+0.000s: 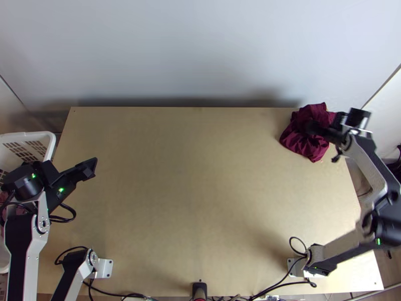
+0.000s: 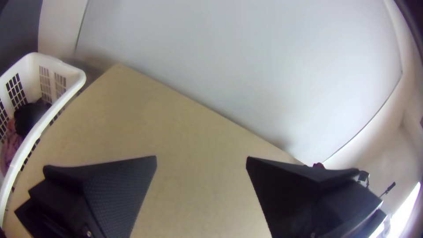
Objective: Fold the t-shirt
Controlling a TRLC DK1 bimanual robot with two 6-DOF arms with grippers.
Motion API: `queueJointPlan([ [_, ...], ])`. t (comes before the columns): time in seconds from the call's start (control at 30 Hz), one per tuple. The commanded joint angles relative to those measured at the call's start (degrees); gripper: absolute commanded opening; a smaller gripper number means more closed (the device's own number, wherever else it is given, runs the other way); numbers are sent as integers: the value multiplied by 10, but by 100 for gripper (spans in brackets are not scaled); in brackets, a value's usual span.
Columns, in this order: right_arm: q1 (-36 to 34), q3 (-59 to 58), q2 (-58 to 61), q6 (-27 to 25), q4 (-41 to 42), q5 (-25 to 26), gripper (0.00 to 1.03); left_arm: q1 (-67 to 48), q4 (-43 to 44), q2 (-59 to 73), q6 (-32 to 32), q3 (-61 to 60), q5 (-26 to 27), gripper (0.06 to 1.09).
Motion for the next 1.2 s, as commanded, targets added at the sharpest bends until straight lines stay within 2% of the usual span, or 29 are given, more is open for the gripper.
queueJointPlan([
  [0.0,-2,-72,-203,5,-122,-30,99,-3,-11,-4,-1,9,4,104],
  [0.1,49,-143,-356,9,-140,-32,99,-3,-21,-21,9,3,9,104],
  [0.2,128,-191,-506,36,-145,-26,99,-3,-36,-48,29,-11,19,104],
  [0.23,157,-192,-538,52,-161,-14,99,-4,-43,-54,35,-16,19,104],
  [0.33,263,-173,-572,117,-238,70,99,-6,-67,-60,66,-22,19,104],
  [0.4,292,-183,-596,139,-263,111,99,-6,-79,-61,89,-23,20,104],
  [0.57,243,-239,-679,144,-271,114,99,-11,-77,-62,122,-42,27,104],
  [0.8,170,-310,-856,117,-273,125,98,-7,-15,-90,103,-81,24,104],
  [1.0,127,-365,-951,64,-206,127,98,19,84,-194,101,-153,11,104],
  [1.17,110,-397,-952,68,-143,127,98,19,225,-241,98,-230,-36,104],
])
